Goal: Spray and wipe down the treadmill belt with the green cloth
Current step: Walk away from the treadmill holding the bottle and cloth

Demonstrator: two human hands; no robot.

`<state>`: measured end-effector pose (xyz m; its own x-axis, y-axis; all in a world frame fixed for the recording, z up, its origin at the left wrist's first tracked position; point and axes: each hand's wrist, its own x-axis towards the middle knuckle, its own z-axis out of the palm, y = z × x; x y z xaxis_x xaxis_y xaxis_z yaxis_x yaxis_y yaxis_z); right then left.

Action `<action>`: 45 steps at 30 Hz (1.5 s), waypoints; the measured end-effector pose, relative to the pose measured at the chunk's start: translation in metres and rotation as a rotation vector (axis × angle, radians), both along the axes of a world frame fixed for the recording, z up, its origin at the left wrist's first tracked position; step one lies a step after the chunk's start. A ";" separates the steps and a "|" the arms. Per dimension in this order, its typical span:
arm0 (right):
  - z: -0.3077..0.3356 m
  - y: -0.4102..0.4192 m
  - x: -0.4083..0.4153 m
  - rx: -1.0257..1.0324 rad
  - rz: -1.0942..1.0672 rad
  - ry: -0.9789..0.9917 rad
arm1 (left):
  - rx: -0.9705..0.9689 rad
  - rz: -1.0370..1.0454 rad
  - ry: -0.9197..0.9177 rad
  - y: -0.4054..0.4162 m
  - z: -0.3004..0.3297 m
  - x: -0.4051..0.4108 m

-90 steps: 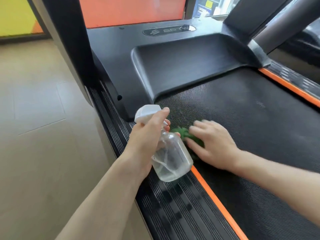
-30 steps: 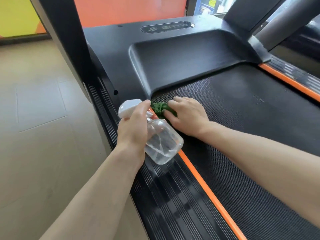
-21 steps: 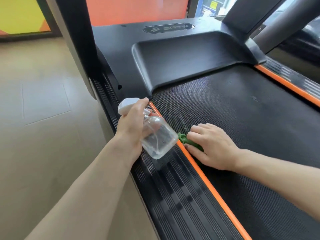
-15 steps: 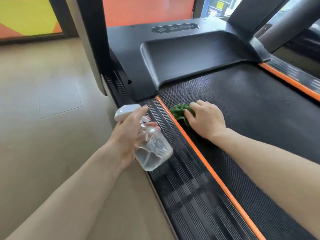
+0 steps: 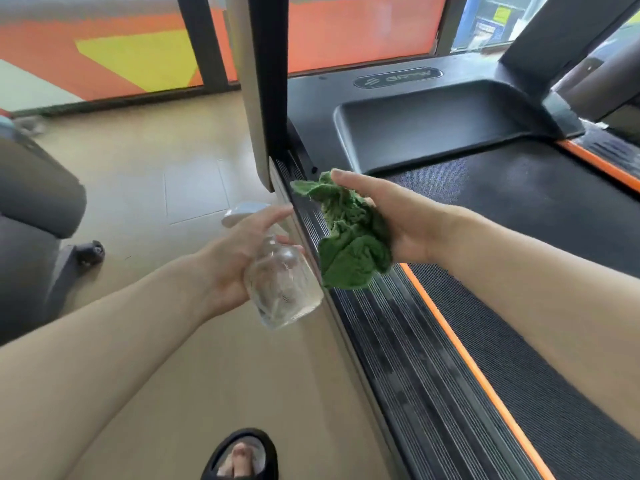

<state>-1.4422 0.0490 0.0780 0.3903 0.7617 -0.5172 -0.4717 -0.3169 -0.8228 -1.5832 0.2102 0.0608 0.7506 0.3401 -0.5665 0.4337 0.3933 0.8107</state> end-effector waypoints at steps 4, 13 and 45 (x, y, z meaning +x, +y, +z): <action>-0.008 0.031 -0.020 0.109 0.144 0.100 | 0.028 -0.050 -0.028 0.015 0.005 -0.014; -0.017 0.114 -0.033 0.013 0.129 -0.036 | 0.217 -0.044 0.059 0.084 -0.003 -0.037; 0.133 0.366 -0.024 -0.211 -0.175 -0.148 | 0.541 0.218 0.383 0.289 0.151 -0.047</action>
